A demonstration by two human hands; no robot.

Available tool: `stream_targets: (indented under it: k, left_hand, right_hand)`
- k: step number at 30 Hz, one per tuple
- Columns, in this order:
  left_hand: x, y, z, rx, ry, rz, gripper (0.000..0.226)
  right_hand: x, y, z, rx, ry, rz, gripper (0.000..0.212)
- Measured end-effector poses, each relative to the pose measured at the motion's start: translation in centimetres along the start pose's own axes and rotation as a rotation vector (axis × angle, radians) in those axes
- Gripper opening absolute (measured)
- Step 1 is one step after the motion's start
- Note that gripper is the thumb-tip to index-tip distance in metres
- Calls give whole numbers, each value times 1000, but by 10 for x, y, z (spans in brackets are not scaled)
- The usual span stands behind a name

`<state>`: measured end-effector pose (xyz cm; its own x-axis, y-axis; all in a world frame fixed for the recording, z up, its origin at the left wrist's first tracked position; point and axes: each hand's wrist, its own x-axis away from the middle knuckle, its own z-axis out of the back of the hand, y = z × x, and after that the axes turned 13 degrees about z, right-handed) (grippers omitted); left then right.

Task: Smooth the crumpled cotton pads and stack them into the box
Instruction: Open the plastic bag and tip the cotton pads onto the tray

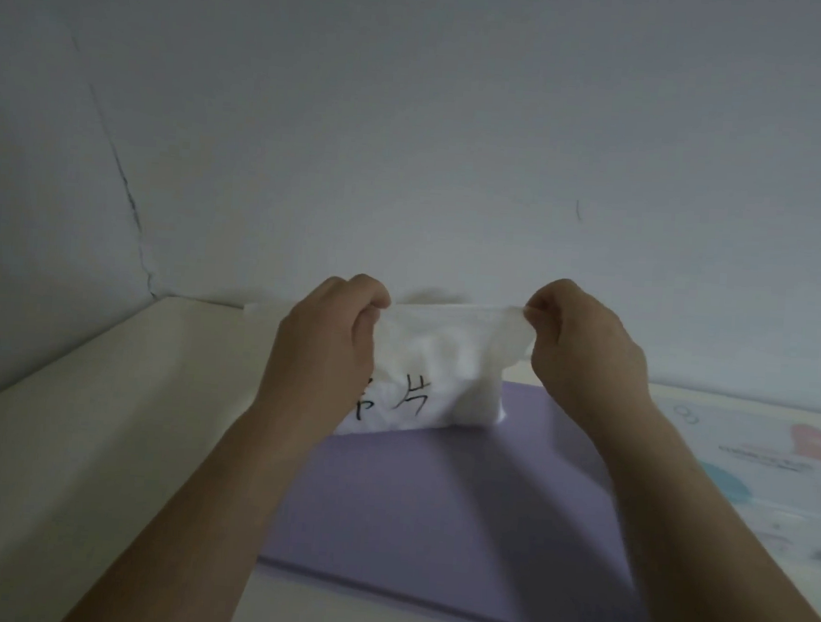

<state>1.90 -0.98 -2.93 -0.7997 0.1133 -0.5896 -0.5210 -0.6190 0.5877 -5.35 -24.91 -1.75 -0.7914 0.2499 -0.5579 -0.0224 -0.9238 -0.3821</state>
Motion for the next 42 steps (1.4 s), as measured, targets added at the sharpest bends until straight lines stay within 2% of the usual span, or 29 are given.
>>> stream_targets:
  k: [4, 9, 14, 17, 19, 21, 24, 27, 29, 31, 34, 37, 40, 42]
  left_hand:
    - [1, 4, 3, -13, -64, 6, 17]
    - [13, 17, 5, -72, -185, 52, 15]
    - [16, 41, 5, -248, -283, 27, 23]
    - [10, 57, 9, -341, -359, -106, 24]
    - [9, 71, 13, -406, -392, -238, 26]
    - [2, 82, 16, -413, -365, -214, 29]
    - [-21, 85, 20, -210, -287, 5, 33]
    - [-26, 98, 28, 117, -347, 75, 27]
    - [-18, 111, 33, 343, -435, 97, 21]
    - [-9, 117, 36, 475, -510, 117, 18]
    - [0, 107, 40, 508, -658, 171, 19]
    - [6, 90, 42, 531, -793, 272, 35]
    - [8, 81, 42, 525, -658, 296, 35]
    - [10, 80, 40, 572, -631, 317, 44]
  right_hand:
    - [0, 9, 3, -121, 27, -71, 7]
    - [-1, 1, 4, -390, 147, 60, 9]
    - [6, -14, 9, -435, 189, 191, 8]
    - [9, -17, 15, -457, 195, 233, 7]
    - [11, -16, 20, -455, 165, 176, 4]
    - [17, -11, 22, -443, 135, 22, 29]
    - [39, -9, 25, -490, 157, -190, 75]
    - [57, -12, 24, -841, 54, -454, 107]
    - [58, -9, 21, -1111, -64, -624, 115]
    - [53, -4, 21, -1324, -120, -680, 106]
    - [49, -9, 26, -1430, -143, -656, 76]
    - [47, -17, 23, -1484, -183, -604, 66]
    - [39, -25, 25, -1435, -166, -520, 65]
    - [31, -32, 30, -1399, -123, -446, 68]
